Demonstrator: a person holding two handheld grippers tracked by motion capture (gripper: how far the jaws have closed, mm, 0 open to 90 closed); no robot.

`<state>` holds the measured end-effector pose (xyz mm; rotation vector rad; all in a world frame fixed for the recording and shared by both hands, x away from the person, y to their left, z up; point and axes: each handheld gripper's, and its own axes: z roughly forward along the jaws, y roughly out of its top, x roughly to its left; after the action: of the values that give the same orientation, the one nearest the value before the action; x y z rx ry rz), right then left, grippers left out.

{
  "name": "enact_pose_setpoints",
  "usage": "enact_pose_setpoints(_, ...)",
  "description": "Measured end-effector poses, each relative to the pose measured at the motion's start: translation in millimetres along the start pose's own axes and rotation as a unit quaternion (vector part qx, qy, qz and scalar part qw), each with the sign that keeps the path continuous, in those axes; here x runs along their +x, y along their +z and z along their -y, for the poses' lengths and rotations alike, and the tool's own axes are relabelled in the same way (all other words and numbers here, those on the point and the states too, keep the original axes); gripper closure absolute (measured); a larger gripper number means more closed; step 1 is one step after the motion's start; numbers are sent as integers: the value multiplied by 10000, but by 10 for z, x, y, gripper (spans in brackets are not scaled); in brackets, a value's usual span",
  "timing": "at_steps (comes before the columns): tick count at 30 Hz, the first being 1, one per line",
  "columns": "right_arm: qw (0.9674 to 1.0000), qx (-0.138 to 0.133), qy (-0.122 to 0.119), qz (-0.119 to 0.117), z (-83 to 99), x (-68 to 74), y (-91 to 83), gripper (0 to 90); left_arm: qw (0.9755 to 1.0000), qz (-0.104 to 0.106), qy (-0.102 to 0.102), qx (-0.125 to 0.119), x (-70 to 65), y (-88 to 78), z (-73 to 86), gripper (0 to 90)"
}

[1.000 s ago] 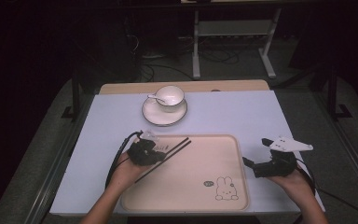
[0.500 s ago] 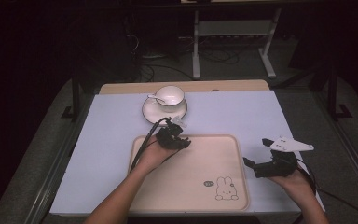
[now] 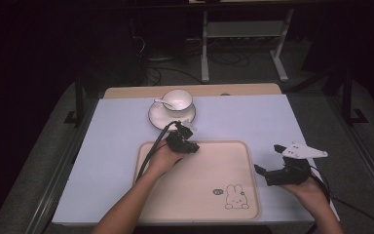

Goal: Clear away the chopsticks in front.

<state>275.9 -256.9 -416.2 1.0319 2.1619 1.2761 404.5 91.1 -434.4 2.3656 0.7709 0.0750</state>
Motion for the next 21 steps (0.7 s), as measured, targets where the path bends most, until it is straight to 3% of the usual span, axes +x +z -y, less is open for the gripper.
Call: enact_pose_setpoints(21,10000,43,-25,-9,15,-29,5,0,9990,-262,-370,-15,241,-274,289,898)
